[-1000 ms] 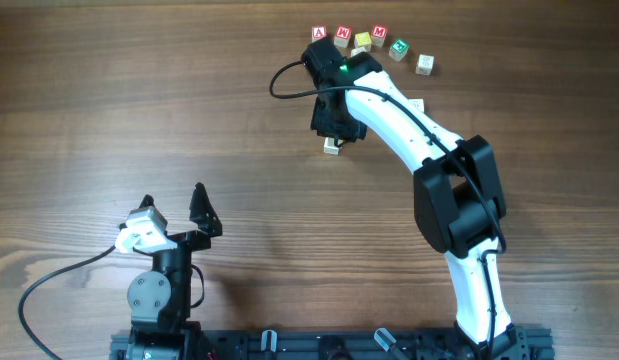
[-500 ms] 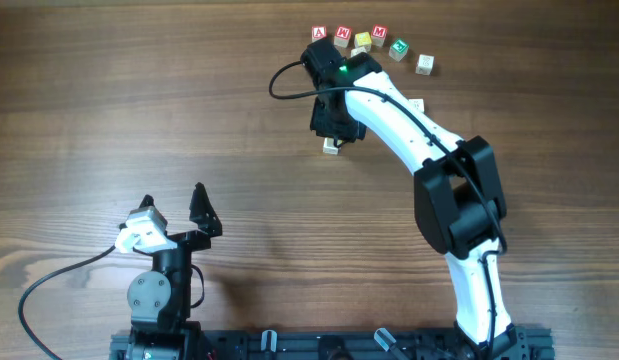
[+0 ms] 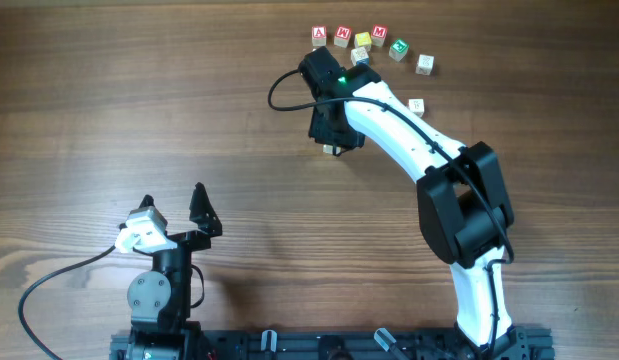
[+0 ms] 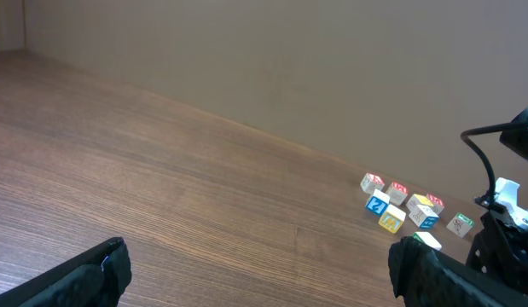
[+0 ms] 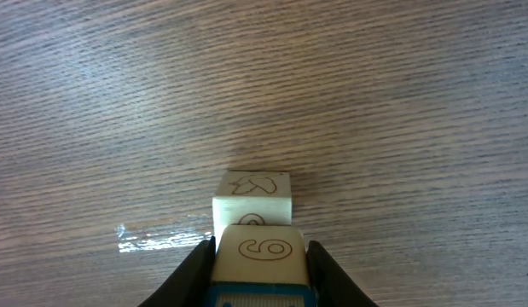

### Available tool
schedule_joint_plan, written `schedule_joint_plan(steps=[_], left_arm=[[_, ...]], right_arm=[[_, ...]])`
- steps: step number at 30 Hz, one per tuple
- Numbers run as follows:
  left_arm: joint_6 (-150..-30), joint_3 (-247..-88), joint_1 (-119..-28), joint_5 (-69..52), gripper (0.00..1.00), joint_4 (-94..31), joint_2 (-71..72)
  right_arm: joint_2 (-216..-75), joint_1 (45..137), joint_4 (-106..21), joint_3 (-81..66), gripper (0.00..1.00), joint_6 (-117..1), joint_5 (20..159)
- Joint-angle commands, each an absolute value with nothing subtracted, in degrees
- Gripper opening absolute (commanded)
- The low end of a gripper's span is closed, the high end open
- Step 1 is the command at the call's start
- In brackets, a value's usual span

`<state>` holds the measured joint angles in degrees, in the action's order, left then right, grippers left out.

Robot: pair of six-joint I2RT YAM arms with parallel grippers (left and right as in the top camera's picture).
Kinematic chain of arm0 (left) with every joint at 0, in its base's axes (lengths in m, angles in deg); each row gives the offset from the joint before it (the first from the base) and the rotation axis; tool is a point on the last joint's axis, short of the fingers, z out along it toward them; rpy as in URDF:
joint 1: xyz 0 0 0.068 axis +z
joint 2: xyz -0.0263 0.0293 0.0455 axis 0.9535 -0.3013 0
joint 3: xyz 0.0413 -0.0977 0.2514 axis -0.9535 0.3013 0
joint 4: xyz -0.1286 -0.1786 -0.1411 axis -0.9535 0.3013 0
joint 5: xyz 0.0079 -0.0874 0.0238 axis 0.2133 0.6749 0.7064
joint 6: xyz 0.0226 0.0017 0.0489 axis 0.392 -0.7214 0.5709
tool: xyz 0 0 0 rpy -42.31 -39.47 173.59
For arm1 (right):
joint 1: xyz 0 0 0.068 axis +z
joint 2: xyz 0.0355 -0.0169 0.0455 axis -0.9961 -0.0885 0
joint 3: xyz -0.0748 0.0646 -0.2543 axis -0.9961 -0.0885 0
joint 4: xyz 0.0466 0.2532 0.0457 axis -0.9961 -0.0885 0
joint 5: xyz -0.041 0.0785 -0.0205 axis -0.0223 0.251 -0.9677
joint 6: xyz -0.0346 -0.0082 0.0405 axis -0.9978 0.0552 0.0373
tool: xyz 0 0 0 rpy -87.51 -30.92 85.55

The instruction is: Form a tower

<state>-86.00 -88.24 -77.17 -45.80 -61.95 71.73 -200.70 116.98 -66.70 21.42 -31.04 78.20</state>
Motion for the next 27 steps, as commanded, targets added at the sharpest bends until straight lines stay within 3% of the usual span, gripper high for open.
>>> schedule_joint_plan(steps=[1, 27], left_arm=[[-84.91, -87.86, -76.85, -46.15, 1.0, -62.12, 71.82], [-84.91, -87.86, -76.85, -46.15, 1.0, -62.12, 71.82]], right_arm=[[-199.3, 116.74, -66.13, 21.44, 0.07, -30.01, 77.02], [-199.02, 116.04, -64.12, 22.08, 0.1, -34.54, 77.92]])
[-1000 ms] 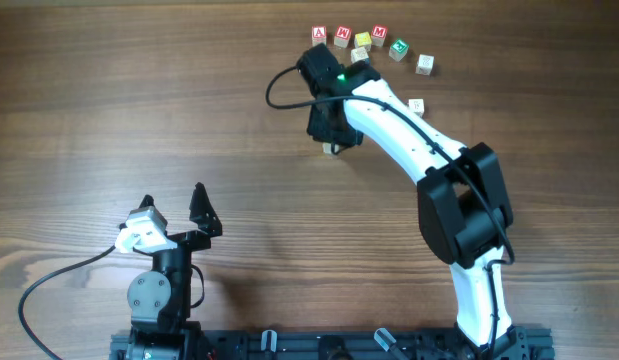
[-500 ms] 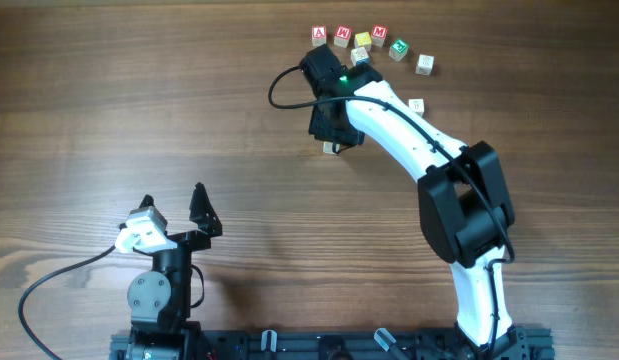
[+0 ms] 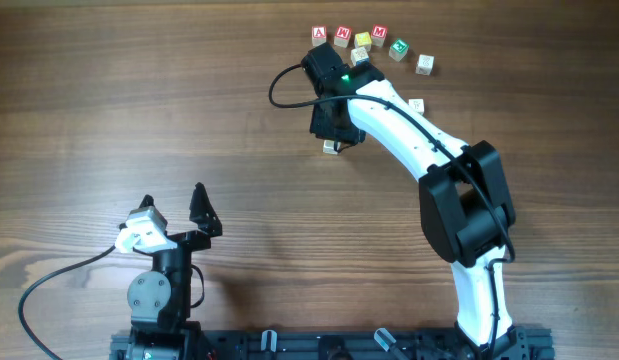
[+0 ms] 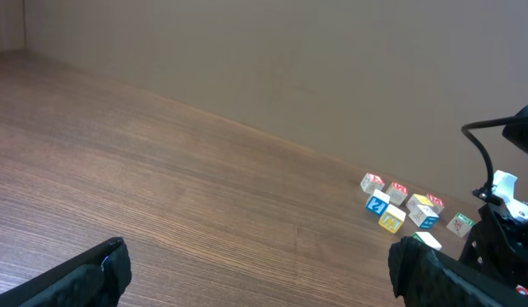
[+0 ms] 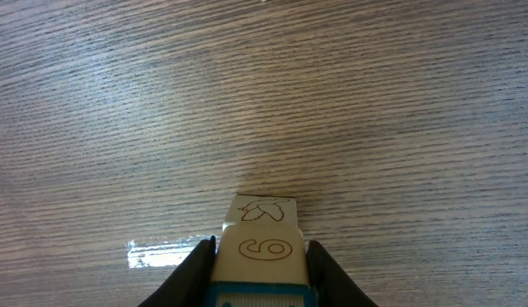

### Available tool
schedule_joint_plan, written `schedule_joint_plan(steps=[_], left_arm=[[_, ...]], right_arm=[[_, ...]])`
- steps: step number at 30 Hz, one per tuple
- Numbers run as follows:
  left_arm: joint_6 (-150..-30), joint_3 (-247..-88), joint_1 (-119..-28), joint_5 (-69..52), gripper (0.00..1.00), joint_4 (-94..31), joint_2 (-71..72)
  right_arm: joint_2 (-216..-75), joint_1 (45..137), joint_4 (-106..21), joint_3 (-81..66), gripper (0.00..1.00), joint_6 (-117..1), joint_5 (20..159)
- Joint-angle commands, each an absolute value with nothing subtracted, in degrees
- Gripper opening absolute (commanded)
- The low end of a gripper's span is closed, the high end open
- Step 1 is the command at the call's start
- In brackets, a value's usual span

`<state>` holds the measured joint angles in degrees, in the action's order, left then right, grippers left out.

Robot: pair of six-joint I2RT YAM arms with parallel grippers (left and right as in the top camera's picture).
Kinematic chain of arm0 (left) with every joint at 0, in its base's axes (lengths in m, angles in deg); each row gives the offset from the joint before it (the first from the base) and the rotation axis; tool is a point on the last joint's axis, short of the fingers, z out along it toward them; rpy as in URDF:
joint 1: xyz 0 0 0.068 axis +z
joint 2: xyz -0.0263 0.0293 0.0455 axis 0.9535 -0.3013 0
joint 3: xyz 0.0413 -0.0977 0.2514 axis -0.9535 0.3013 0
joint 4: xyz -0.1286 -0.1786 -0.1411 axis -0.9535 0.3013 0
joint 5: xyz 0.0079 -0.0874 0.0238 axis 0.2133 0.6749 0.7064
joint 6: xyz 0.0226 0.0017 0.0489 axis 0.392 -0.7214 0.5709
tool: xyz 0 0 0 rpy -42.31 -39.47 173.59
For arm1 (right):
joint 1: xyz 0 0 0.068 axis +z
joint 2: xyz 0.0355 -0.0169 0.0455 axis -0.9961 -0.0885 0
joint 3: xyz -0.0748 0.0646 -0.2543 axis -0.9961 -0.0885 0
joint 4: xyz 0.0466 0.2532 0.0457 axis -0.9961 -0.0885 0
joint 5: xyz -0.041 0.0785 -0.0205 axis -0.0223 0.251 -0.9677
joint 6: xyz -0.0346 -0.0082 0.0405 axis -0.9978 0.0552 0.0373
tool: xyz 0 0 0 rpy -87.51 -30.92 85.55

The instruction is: Form a tower

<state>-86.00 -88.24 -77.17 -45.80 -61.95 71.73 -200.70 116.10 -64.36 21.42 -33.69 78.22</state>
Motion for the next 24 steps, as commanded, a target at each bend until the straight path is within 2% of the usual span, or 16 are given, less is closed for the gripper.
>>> schedule_joint_plan(steps=[1, 15, 18, 22, 24], left_arm=[[-84.91, -87.89, -76.85, -46.15, 1.0, -62.12, 71.82], [-84.91, -87.86, -76.85, -46.15, 1.0, -62.1, 71.82], [-84.91, -87.86, -76.85, -46.15, 1.0, -62.12, 71.82], [-84.91, -87.86, -76.85, -46.15, 1.0, -62.12, 71.82], [-84.91, -87.86, -76.85, -46.15, 1.0, -62.12, 71.82]], right_arm=[[-199.02, 116.04, -64.17, 22.08, 0.1, -34.56, 78.11], [-199.02, 116.04, -63.51, 22.08, 0.09, -35.98, 79.88], [-199.02, 116.04, -63.42, 21.31, 0.17, -35.52, 79.86], [-199.02, 116.04, -63.29, 21.31, 0.21, -35.35, 79.86], [-199.02, 116.04, -63.29, 21.31, 0.3, -35.35, 79.86]])
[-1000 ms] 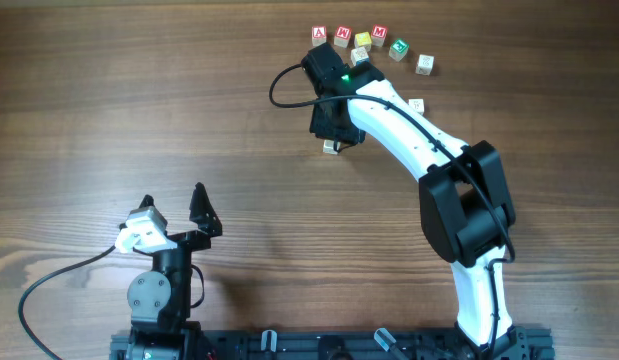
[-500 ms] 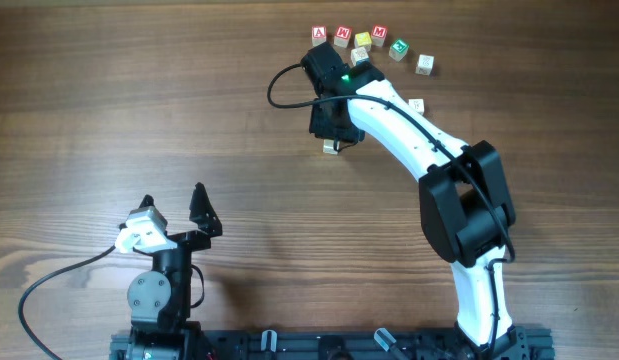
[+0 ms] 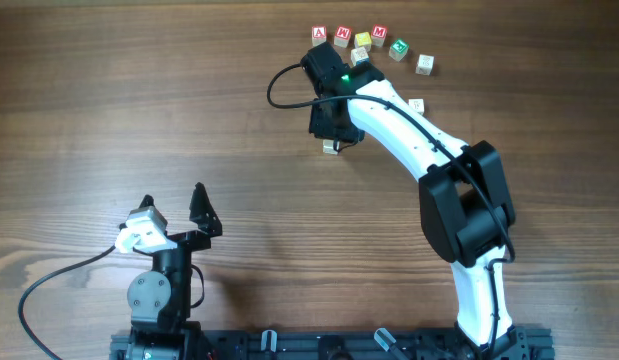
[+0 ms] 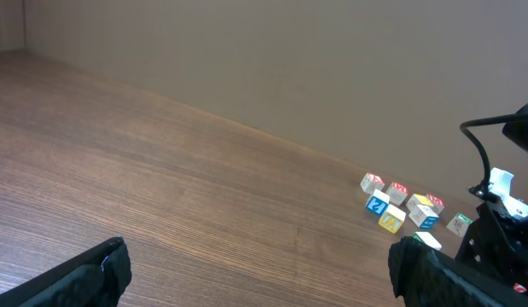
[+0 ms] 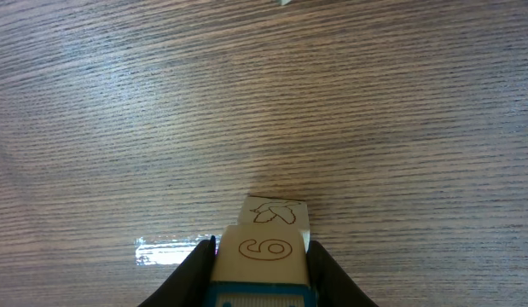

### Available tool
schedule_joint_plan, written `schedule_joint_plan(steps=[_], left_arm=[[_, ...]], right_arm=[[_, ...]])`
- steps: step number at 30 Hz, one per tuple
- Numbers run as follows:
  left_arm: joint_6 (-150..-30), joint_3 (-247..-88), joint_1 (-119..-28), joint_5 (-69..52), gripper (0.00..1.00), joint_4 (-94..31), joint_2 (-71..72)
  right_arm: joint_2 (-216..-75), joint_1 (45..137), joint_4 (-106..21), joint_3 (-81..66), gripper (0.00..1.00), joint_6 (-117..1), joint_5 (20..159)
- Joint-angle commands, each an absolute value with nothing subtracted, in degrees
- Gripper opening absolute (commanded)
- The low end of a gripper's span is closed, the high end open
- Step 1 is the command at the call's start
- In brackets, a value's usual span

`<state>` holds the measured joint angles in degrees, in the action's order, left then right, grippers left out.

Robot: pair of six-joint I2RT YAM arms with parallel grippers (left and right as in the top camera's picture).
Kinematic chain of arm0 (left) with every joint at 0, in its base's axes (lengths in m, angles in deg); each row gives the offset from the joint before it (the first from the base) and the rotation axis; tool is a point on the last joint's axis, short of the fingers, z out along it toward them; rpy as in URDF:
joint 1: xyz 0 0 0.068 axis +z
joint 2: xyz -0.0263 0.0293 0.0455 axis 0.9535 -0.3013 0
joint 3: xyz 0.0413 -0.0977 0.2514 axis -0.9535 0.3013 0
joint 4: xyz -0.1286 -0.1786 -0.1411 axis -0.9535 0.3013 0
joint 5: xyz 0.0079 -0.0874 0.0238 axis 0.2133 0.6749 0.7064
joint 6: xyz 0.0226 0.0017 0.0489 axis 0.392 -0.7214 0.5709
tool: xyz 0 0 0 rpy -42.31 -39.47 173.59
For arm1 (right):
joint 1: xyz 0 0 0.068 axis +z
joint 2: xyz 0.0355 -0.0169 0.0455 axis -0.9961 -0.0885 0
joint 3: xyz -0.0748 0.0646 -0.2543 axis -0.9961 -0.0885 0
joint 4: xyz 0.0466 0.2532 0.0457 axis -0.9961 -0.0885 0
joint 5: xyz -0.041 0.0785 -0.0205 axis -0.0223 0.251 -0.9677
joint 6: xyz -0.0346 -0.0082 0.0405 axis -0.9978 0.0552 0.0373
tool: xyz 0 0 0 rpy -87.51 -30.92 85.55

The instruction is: Form a tower

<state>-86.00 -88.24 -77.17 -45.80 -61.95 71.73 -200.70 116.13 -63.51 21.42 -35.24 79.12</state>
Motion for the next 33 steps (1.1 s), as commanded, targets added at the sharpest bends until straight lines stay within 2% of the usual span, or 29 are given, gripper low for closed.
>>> schedule_joint_plan(steps=[1, 7, 9, 13, 15, 17, 26, 31, 33], left_arm=[[-84.91, -87.89, -76.85, -46.15, 1.0, -62.12, 71.82], [-84.91, -87.86, -76.85, -46.15, 1.0, -62.12, 71.82], [-84.91, -87.86, -76.85, -46.15, 1.0, -62.12, 71.82], [-84.89, -87.86, -76.85, -46.15, 1.0, -62.12, 71.82], [-84.91, -87.86, -76.85, -46.15, 1.0, -62.1, 71.82], [-84.91, -87.86, -76.85, -46.15, 1.0, -62.12, 71.82], [-84.91, -87.86, -76.85, -46.15, 1.0, -62.12, 71.82], [-84.91, -87.89, -76.85, -46.15, 1.0, -62.12, 71.82], [-84.91, -87.86, -76.85, -46.15, 1.0, -62.12, 71.82]], right_arm=[[-199.02, 116.04, -63.29, 21.31, 0.34, -35.33, 79.86], [-199.02, 116.04, -63.31, 21.31, 0.49, -35.35, 79.86], [-199.02, 116.04, -63.27, 21.31, 0.58, -35.35, 79.86], [-199.02, 116.04, -63.38, 21.31, 0.7, -34.43, 79.82], [-199.02, 116.04, -63.47, 21.31, 0.89, -34.34, 79.84], [-199.02, 116.04, -63.42, 21.31, 0.97, -34.28, 79.86], [-199.02, 116.04, -63.82, 21.51, 1.0, -33.14, 80.49], [-198.86, 115.78, -64.89, 24.02, 1.0, -37.77, 80.52], [-197.97, 115.71, -65.54, 26.21, 1.0, -43.3, 80.47]])
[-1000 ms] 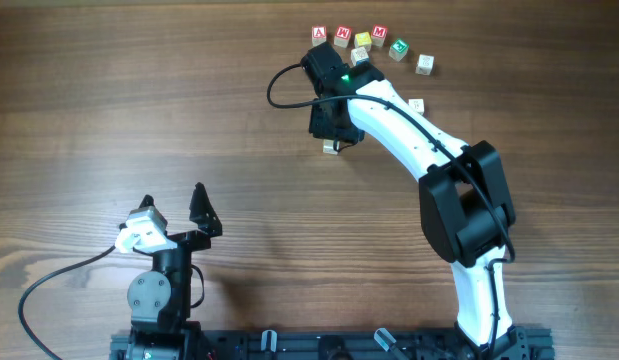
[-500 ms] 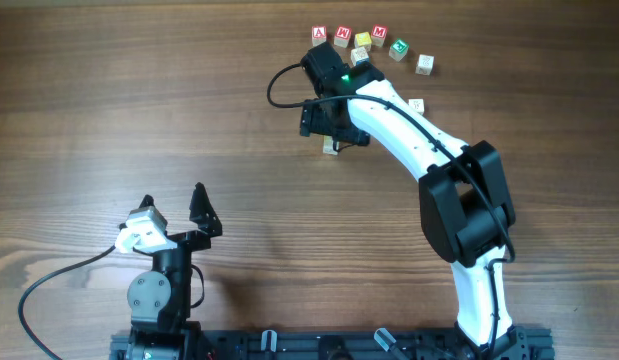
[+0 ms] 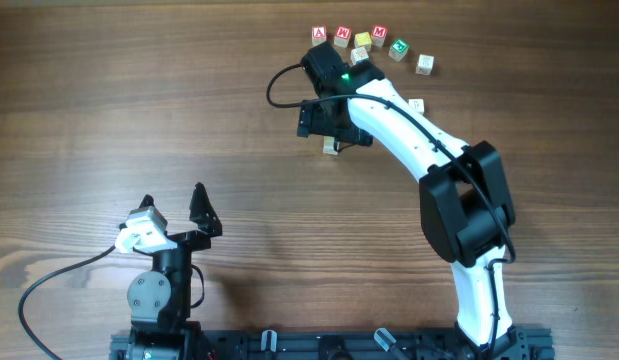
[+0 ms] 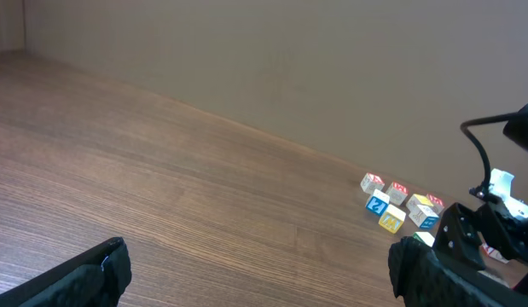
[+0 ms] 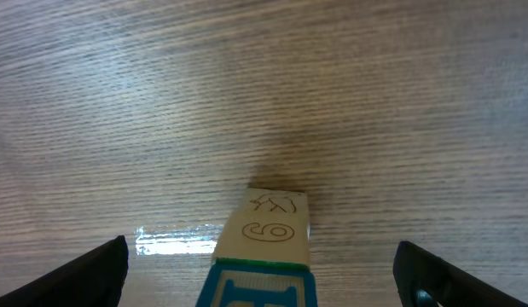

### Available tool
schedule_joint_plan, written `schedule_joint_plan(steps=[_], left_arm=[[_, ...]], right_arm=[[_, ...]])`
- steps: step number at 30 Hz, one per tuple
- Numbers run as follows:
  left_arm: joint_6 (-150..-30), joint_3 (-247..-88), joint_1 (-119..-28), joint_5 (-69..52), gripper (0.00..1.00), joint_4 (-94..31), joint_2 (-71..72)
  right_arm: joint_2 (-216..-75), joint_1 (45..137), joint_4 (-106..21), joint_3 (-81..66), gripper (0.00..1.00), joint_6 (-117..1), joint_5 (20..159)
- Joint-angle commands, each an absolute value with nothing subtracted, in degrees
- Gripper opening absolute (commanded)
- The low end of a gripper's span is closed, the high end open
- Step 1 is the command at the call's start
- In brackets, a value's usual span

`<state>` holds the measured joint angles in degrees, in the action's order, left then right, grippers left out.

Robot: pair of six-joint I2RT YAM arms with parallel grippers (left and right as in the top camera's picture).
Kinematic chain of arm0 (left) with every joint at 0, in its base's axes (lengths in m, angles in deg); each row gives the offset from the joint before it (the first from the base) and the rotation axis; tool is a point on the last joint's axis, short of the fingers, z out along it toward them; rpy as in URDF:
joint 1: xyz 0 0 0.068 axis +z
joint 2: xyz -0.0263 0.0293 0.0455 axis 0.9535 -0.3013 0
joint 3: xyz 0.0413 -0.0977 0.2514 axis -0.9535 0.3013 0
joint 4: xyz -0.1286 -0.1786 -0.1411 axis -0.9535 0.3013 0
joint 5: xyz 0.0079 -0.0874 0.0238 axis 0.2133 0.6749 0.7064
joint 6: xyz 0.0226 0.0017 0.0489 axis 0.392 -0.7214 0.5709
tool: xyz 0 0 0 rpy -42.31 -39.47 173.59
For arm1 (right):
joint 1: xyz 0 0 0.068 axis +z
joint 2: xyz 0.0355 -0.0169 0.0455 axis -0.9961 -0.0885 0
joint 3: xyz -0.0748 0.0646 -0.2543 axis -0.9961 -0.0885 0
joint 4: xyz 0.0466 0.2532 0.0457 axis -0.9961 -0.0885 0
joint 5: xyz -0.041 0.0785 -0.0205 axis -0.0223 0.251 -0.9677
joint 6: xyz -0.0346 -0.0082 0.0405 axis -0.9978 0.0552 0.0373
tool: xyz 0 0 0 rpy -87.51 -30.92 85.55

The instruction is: Form a tower

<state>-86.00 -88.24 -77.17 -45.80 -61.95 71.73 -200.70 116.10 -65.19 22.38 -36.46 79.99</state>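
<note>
A two-block tower (image 3: 331, 147) stands on the wood table (image 3: 139, 100). In the right wrist view its upper block (image 5: 268, 232) has a blue top and a "6" on its side. It rests on a pale lower block (image 5: 277, 203) with a drawn figure. My right gripper (image 5: 264, 273) is open around the upper block, and its fingers (image 5: 84, 273) stand far out on either side, clear of it. From overhead the right gripper (image 3: 333, 128) hangs over the tower. My left gripper (image 4: 259, 277) is open and holds nothing, near the front of the table.
Several loose letter blocks (image 3: 362, 40) lie in a row at the far edge, just beyond the right arm. One more pale block (image 3: 416, 104) lies beside the arm. The left arm's base (image 3: 154, 290) stands at the front left.
My right gripper has opened and let go of the "6" block. That block now stands by itself on the lower block. The left arm has not moved.
My right gripper was shut on the "6" block, just short of the pale block on the table. At the following two moments it held that block over and against the pale one. Now the jaws are open and the two blocks stand stacked.
</note>
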Motion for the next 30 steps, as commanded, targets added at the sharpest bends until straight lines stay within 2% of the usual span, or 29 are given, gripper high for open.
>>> schedule_joint_plan(steps=[1, 4, 7, 11, 17, 30], left_arm=[[-84.91, -87.86, -76.85, -46.15, 1.0, -62.12, 71.82], [-84.89, -87.86, -76.85, -46.15, 1.0, -62.12, 71.82], [-84.89, -87.86, -76.85, -46.15, 1.0, -62.1, 71.82], [-84.91, -87.86, -76.85, -46.15, 1.0, -62.12, 71.82], [-84.89, -87.86, -76.85, -46.15, 1.0, -62.12, 71.82], [-84.91, -87.89, -76.85, -46.15, 1.0, -62.12, 71.82]], right_arm=[[-197.42, 115.71, -65.81, 27.11, 1.0, -46.28, 80.49], [-195.21, 115.71, -65.72, 28.85, 1.0, -61.79, 80.25], [-193.73, 115.71, -66.44, 28.85, 1.0, -83.15, 81.76], [-194.23, 114.77, -69.67, 28.83, 1.0, -100.87, 95.77], [-197.86, 112.34, -74.99, 28.81, 1.0, -108.59, 99.53], [-205.35, 112.21, -72.43, 28.79, 0.98, -116.22, 91.77]])
